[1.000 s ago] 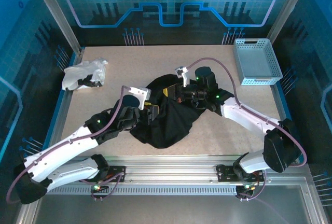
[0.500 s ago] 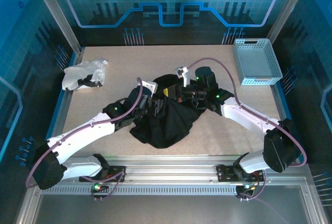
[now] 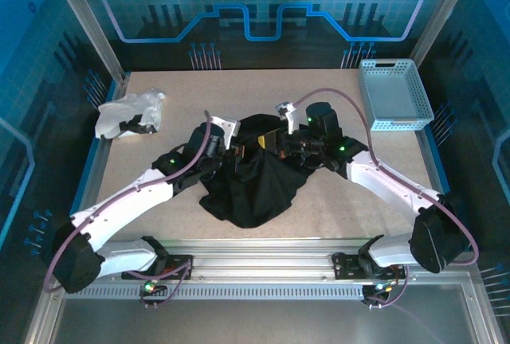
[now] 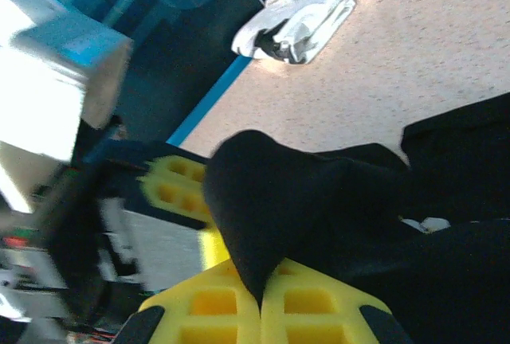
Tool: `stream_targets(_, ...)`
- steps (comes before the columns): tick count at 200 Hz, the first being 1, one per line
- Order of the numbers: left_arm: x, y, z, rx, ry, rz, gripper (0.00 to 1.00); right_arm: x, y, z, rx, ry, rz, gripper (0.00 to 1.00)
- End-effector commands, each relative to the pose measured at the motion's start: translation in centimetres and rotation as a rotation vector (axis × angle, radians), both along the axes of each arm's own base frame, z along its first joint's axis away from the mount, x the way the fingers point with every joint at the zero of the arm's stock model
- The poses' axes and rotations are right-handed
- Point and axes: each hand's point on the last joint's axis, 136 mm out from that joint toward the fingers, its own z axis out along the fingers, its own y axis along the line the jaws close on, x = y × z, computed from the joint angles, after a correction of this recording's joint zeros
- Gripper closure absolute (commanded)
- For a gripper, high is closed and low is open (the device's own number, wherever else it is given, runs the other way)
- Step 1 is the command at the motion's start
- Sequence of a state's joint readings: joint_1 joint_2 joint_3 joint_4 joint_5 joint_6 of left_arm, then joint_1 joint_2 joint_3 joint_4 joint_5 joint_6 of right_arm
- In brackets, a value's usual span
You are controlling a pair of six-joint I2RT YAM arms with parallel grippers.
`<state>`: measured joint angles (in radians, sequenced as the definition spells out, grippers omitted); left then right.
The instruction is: Fold the inside-out t-shirt
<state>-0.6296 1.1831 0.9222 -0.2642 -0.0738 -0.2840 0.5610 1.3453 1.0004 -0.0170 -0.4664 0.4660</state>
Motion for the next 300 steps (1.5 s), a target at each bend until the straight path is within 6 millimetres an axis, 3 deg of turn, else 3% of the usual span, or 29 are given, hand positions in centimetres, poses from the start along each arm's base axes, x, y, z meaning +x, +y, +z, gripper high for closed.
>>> stream_targets(1,-3.3,-1.6,4.4,-0.230,0.019,-0.163,1.00,0.3,-1.5,0.9,-0.084,-0.123,-0.014,1.00)
stream_targets(34,-6.6,-1.1,8.1,-0.439,0.027,-0.301,1.00,-0.9,-1.1,1.3,-0.126,-0.204,0.102,1.00)
stream_targets(55,-7.4,-0.7,10.1,-0.541,0.009,-0.351,1.00,-1.2,-0.9,1.1,-0.134,-0.191,0.133,0.97)
stream_targets(75,-7.8,-0.6,11.5,-0.613,0.000,-0.392,1.00,-0.2,-1.6,0.0,-0.192,-0.127,0.060,0.90)
stream_targets(121,-7.2,-0.5,11.6,-0.626,0.014,-0.369,1.00,0.4,-5.1,-2.0,-0.384,-0.086,-0.105,0.69)
stream_targets(156,-6.6,-0.3,11.2,-0.615,0.021,-0.327,1.00,-1.7,-6.1,-1.1,-0.422,-0.173,-0.079,0.61)
stream_targets(209,-5.8,-0.4,10.5,-0.603,0.038,-0.304,1.00,-6.5,-3.3,1.3,-0.314,-0.342,0.105,0.60)
stream_targets(248,-5.8,-0.4,10.4,-0.600,0.039,-0.302,1.00,-8.6,0.3,1.8,-0.306,-0.424,0.249,0.68)
stream_targets(267,-5.8,-0.3,10.4,-0.598,0.037,-0.301,1.00,-8.9,1.8,1.4,-0.324,-0.431,0.295,0.68)
stream_targets(300,-5.9,-0.3,10.4,-0.599,0.036,-0.303,1.00,-6.8,2.3,0.2,-0.405,-0.405,0.234,0.68)
